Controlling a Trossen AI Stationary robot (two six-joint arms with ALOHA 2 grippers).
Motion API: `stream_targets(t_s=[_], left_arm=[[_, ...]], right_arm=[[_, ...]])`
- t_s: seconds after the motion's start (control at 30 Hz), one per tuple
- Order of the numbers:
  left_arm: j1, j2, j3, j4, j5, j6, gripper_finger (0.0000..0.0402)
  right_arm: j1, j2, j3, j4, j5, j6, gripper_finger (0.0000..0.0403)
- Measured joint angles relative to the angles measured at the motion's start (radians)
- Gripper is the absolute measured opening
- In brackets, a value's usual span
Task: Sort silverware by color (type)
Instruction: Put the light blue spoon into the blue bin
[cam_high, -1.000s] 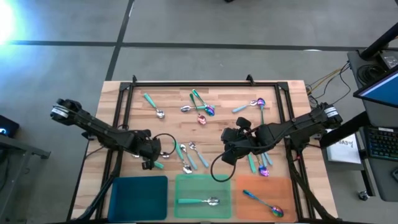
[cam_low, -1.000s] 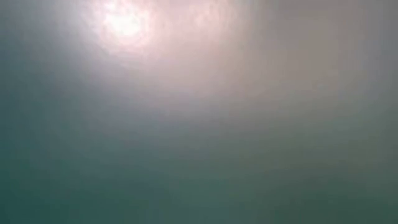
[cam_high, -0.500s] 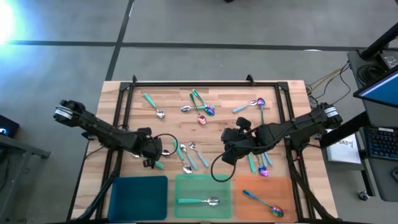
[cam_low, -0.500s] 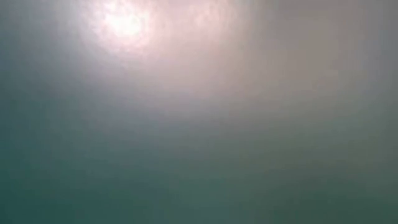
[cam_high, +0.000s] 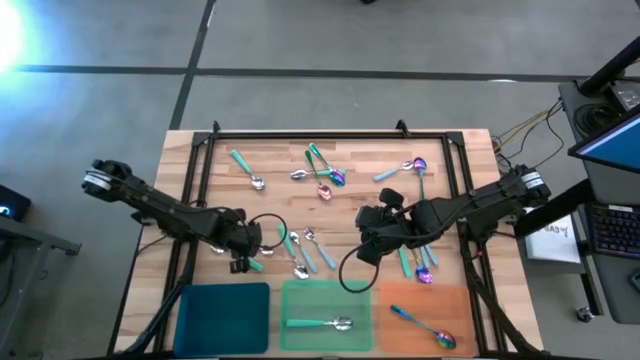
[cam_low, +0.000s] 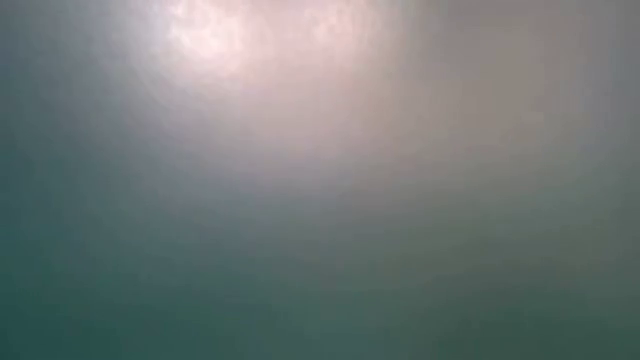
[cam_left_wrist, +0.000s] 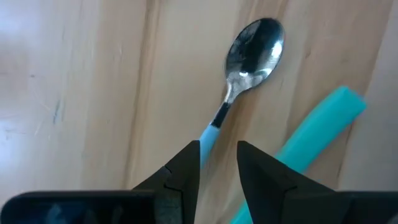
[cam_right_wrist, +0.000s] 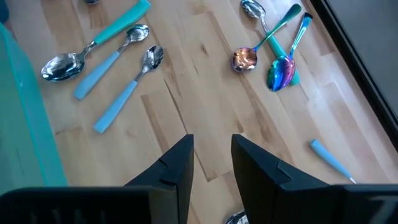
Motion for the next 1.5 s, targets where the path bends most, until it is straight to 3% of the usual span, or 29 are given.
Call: stream_targets(t_s=[0.53, 0.8, 0.97, 1.27, 1.5], left_arm=[[0.022, 0.136, -0.008, 0.010, -0.058, 0.035, 0.0091], [0.032, 0.192, -0.004, 0.007, -0.026, 0.043, 0.0081], [0.033, 0.157, -0.013, 0.008, -0.032, -0.029, 0.0018], [0.039, 0.044, 0.000, -0.009, -0.093, -0.116, 0.0013], [0.027, -0.033, 0.133, -0.010, -0.093, -0.121, 0.0013]], right_arm=[[0.000, 0.000, 0.000, 0.000, 0.000, 0.000, 0.0100], [0.000, 0.000, 0.000, 0.000, 0.000, 0.008, 0.0100], [0.000, 0.000, 0.000, 0.000, 0.000, 0.009, 0.0100], [0.000, 0.000, 0.000, -0.001, 0.000, 0.011, 0.0098], [0.000, 0.000, -0.001, -0.006, -0.013, 0.011, 0.0089]])
